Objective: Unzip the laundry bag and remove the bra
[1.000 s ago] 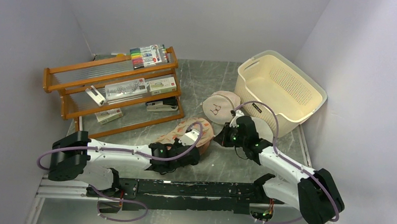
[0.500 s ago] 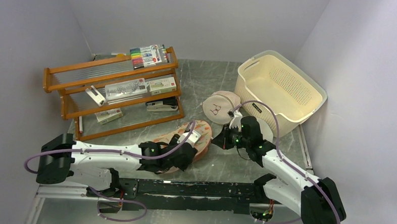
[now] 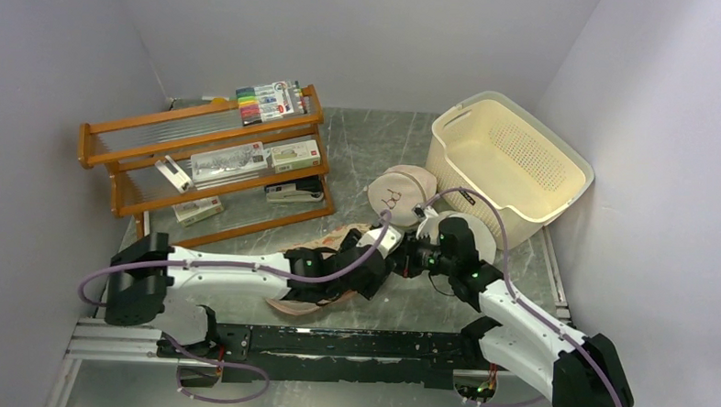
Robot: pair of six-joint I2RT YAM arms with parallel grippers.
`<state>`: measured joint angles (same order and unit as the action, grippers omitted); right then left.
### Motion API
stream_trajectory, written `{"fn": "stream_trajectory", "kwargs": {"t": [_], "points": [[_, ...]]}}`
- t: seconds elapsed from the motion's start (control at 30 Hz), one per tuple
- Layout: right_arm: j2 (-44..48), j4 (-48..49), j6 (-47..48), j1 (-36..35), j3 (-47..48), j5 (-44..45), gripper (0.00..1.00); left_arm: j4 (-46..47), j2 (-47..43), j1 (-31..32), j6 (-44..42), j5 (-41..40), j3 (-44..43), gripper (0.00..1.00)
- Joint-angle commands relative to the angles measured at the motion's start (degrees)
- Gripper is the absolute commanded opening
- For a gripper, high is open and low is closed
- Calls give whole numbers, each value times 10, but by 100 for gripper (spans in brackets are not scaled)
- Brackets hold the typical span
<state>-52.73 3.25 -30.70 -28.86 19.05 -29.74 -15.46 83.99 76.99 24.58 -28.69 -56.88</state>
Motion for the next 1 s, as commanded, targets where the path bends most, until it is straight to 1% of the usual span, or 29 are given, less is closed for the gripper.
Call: {"fn": "stream_trajectory", "kwargs": {"t": [0.0,0.13,0.17,0.33,0.37,0.43,0.47,0.5,0.6,0.7,0.77,0.87,0.97], "points": [[25,-7,-6,-8,3,-11,0,25,42,-14,-14,-26,-13,74],[38,-14,-8,-8,-1,-12,0,19,67,-33,-10,-17,-18,62],[38,-14,-8,-8,-3,-13,0,17,69,-34,-11,-19,-18,58],[27,-14,-5,-8,-3,-5,0,11,59,-34,-28,-18,-11,28],[24,-15,-4,-8,0,1,0,10,54,-34,-31,-15,-8,23],[16,-13,-5,-8,4,13,0,10,41,-34,-38,-6,3,16],[12,-13,-7,-8,6,23,0,12,33,-33,-38,1,10,15],[8,-11,-8,-7,7,33,0,15,26,-34,-63,14,17,13],[-13,3,-12,-5,10,70,0,14,11,-31,-86,57,30,8],[-54,12,-10,4,25,109,0,16,-1,-28,-93,77,46,7],[-86,28,-3,29,35,118,0,20,-6,-26,-95,93,56,7],[-138,53,13,48,56,106,0,23,-9,-24,-88,100,69,7],[-172,35,31,61,78,107,0,15,10,-25,-67,71,78,7]]}}
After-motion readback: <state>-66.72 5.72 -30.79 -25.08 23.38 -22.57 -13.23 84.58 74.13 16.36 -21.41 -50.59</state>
